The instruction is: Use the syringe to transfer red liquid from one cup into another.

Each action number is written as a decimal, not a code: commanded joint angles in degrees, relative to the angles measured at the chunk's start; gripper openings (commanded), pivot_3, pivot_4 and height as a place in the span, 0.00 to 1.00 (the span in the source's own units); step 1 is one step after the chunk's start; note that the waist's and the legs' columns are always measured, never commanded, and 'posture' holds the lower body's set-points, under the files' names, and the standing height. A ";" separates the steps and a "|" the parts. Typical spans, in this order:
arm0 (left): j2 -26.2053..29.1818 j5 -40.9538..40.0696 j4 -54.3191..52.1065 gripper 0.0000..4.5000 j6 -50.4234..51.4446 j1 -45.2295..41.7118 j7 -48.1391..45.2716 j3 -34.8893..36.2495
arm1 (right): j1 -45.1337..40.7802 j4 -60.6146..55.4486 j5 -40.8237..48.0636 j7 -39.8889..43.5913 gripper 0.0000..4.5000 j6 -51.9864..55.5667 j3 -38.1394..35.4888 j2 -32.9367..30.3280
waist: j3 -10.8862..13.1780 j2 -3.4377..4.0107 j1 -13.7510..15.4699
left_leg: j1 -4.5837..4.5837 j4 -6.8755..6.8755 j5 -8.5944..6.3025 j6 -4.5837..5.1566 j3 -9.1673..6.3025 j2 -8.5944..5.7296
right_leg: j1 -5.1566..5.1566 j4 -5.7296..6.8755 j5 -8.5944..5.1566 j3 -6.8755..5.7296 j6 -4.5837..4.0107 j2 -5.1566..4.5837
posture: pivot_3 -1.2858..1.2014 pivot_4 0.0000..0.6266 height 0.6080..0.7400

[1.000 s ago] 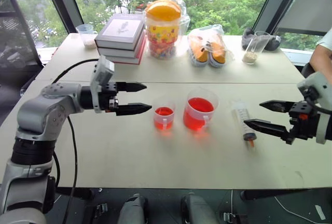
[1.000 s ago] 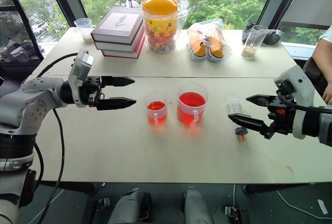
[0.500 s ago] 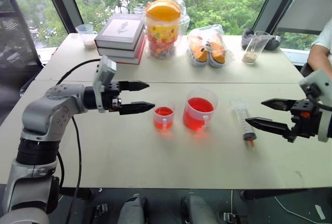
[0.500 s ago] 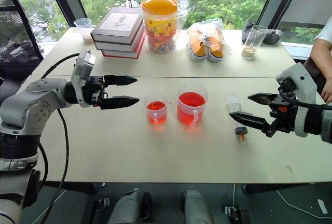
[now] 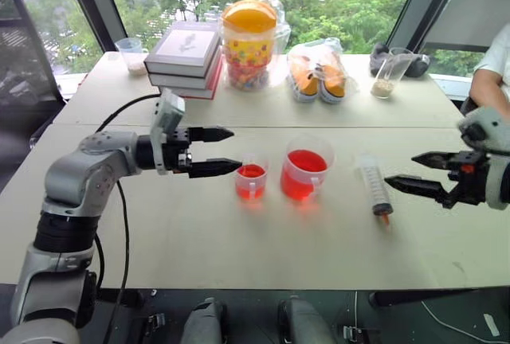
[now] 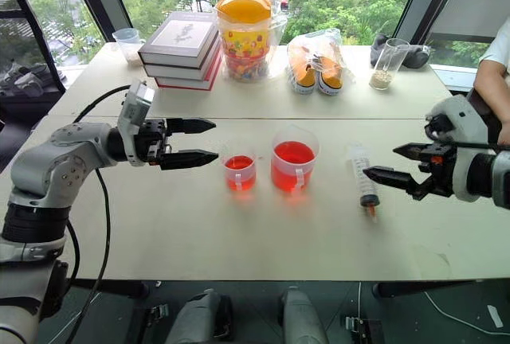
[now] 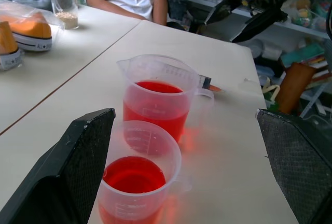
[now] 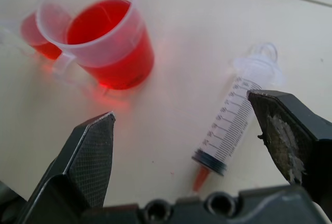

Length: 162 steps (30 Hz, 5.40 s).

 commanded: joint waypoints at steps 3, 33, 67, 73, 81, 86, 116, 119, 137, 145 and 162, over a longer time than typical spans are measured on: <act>-1.30 1.02 1.17 1.00 -2.63 -2.49 -0.98 -0.70 | -14.71 14.95 -7.28 -1.39 0.99 2.59 15.58 -0.89 | 0.00 0.00 -0.01 | 0.01 0.00 0.00 0.00 0.02 0.00 | -0.02 0.00 0.00 0.02 -0.02 0.00 | 0.52 0.24 1.00; -1.54 -0.30 -7.77 1.00 -3.35 4.95 6.98 3.44 | -49.88 75.35 -49.73 26.42 0.33 -17.50 53.65 25.15 | 0.00 0.03 -0.14 | -0.04 -0.02 -0.01 0.02 0.46 0.04 | -0.15 0.13 0.13 0.07 0.20 0.03 | 0.52 0.24 1.00; -6.34 7.52 17.79 1.00 -10.53 -18.78 -6.97 -3.60 | -15.52 -4.10 -23.20 -5.36 0.33 -37.66 9.22 57.67 | 0.00 0.07 0.16 | -0.08 -0.04 0.02 -0.04 0.41 0.02 | -0.13 0.19 0.15 -0.04 0.23 0.03 | 0.52 0.24 1.00; -11.81 9.20 24.41 1.00 -13.45 -25.60 -10.51 -5.77 | -7.32 -0.50 -27.97 -5.39 0.33 -49.57 15.29 57.65 | 0.00 0.06 0.11 | -0.07 -0.03 0.02 -0.04 0.39 0.02 | -0.12 0.19 0.14 -0.03 0.23 0.05 | 0.52 0.24 1.00; -18.74 11.79 29.94 1.00 -16.31 -30.60 -13.24 -8.05 | -4.99 1.51 -29.45 -6.79 0.33 -54.46 18.60 56.66 | 0.00 0.06 -0.07 | -0.07 -0.03 0.02 -0.04 0.37 0.02 | -0.13 0.18 0.14 -0.02 0.23 0.07 | 0.52 0.24 1.00; -20.62 12.64 30.81 1.00 -16.10 -31.04 -14.02 -8.68 | -4.69 1.72 -29.59 -7.31 0.33 -55.16 19.46 55.82 | 0.00 0.06 -0.01 | -0.07 -0.03 0.02 -0.04 0.33 0.02 | -0.12 0.19 0.14 -0.02 0.23 0.09 | 0.52 0.24 1.00; -27.60 13.88 40.21 0.00 -19.15 -38.52 -11.15 -4.88 | -2.61 0.57 -27.46 -8.58 0.33 -52.89 21.77 52.99 | 0.01 0.04 0.20 | -0.08 -0.02 0.02 -0.03 0.27 -0.01 | -0.09 0.12 0.13 -0.02 0.22 0.08 | 0.52 0.24 1.00; -27.31 13.81 41.57 0.00 -20.66 -40.20 -10.47 -3.92 | -2.34 0.59 -26.87 -8.50 0.33 -51.97 21.91 52.62 | 0.01 0.04 0.19 | -0.09 -0.03 0.02 -0.03 0.25 -0.01 | -0.10 0.12 0.13 -0.03 0.22 0.09 | 0.52 0.24 1.00; -26.04 13.41 45.26 0.00 -24.37 -44.36 -8.85 -1.27 | -1.65 0.99 -25.22 -8.07 0.33 -50.52 23.10 52.15 | 0.01 0.04 0.15 | -0.09 -0.03 0.02 -0.02 0.22 -0.01 | -0.10 0.12 0.13 -0.03 0.22 0.10 | 0.52 0.24 1.00; -26.10 13.50 45.51 0.00 -25.18 -44.52 -8.60 -1.27 | -1.69 1.27 -25.22 -7.98 0.33 -50.71 23.20 51.83 | 0.01 0.04 0.15 | -0.09 -0.03 0.02 -0.02 0.21 -0.01 | -0.10 0.12 0.13 -0.03 0.22 0.10 | 0.52 0.24 1.00; -23.53 16.20 41.88 0.67 -23.25 -38.25 -11.56 -5.03 | -8.42 -0.14 -22.86 -8.90 0.33 -48.13 19.87 48.79 | 0.01 0.04 0.12 | -0.09 -0.04 0.02 -0.02 0.21 -0.01 | -0.11 0.13 0.13 -0.03 0.22 0.10 | 0.52 0.24 1.00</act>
